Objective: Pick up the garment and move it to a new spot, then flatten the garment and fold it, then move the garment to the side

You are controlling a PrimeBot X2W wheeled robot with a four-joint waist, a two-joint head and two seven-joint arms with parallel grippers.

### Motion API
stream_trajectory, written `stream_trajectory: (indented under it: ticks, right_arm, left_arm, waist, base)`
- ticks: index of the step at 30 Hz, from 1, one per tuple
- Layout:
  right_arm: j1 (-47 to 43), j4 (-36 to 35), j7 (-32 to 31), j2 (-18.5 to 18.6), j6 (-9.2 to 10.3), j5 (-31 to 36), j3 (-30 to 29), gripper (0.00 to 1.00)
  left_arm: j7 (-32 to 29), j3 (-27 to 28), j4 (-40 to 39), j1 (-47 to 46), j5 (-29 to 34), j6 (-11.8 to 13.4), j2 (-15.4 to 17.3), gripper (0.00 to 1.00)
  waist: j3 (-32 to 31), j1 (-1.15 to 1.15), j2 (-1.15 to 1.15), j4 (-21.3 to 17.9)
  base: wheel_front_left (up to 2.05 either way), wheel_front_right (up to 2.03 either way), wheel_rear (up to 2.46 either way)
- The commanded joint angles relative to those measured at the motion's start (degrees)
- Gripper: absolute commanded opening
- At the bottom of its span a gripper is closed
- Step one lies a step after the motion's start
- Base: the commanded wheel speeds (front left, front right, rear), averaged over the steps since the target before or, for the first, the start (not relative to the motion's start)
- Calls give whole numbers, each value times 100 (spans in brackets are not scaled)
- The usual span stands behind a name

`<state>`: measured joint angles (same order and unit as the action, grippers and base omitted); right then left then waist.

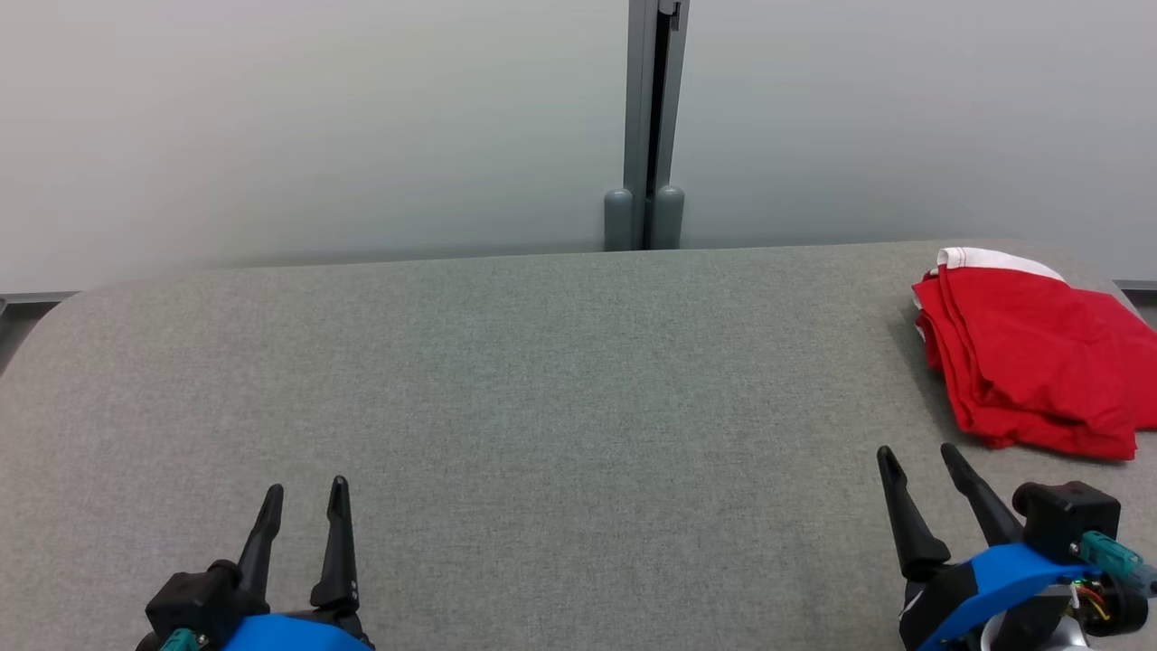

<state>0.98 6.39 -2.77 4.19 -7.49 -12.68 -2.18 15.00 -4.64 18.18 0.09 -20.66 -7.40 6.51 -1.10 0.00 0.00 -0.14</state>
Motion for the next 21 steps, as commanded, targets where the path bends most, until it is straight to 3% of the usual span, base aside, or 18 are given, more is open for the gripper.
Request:
stream_trajectory:
  ticks: [1,6,21]
  right_arm:
    - [-2,19,0,-2,0,-1,0,0]
    - [-32,269,-35,-23,1,-100,-14,0]
    - [80,352,-102,-43,1,-1571,-97,0]
  left_arm:
    - [-4,2,19,5,0,0,-3,0]
    - [-55,19,208,142,-89,0,-63,0]
    - [-448,227,83,-19,-1412,-2,-118,0]
  waist:
    - [0,0,0,0]
    - [1,0,0,0]
    - [15,0,0,2]
  base:
    - [0,0,0]
    - [0,0,0]
    - [0,0,0]
